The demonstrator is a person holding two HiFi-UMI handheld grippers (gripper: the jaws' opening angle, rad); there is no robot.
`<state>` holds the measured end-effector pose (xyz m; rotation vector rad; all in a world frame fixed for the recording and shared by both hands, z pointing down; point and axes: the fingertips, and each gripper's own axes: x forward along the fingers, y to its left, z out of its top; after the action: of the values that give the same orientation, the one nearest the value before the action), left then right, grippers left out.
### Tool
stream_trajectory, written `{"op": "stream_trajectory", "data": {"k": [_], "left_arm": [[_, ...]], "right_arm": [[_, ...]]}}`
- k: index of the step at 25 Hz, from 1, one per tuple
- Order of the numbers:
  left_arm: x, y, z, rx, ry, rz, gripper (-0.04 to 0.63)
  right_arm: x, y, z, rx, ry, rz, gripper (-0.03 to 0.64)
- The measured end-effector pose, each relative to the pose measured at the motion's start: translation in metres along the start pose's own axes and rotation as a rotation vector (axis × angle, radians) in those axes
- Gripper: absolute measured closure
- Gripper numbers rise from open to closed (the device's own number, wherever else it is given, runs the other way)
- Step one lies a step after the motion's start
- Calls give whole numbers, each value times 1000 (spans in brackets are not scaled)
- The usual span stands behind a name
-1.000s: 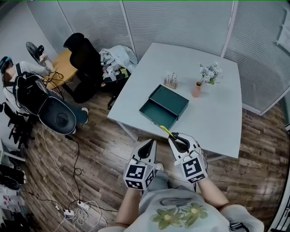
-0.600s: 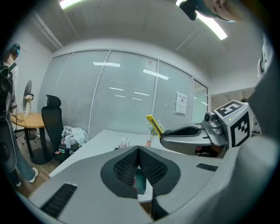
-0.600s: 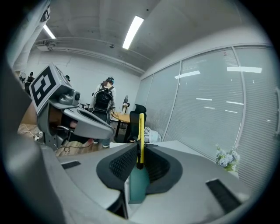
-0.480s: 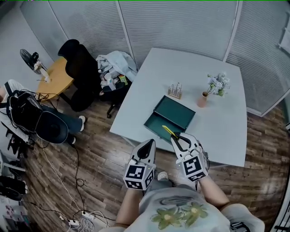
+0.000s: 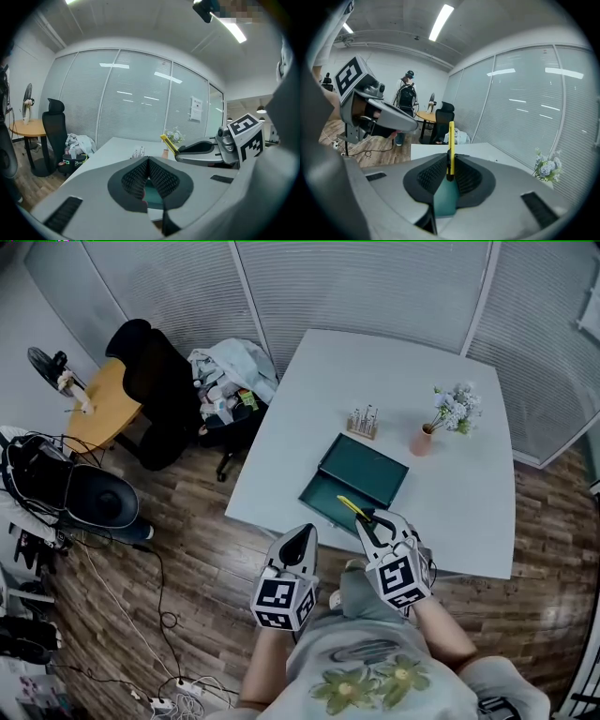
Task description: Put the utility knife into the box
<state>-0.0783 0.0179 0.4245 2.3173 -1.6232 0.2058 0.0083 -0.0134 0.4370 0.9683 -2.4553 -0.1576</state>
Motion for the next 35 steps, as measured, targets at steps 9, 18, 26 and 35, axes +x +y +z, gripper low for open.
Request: {"op": "stream_trajectory", "data": {"k": [9, 18, 26, 35], "left_arm": [[26, 17, -7, -8, 29, -1, 595], [63, 38, 0, 1, 65, -17, 595], [87, 49, -1, -6, 87, -33, 595], [105, 66, -13, -32, 124, -37, 595]], "right_arm": [[33, -10, -17, -8, 50, 19, 560], [76, -25, -36, 41, 105, 33, 560], [103, -36, -50, 55, 147, 38, 560], [127, -32, -66, 61, 202, 68, 560]]}}
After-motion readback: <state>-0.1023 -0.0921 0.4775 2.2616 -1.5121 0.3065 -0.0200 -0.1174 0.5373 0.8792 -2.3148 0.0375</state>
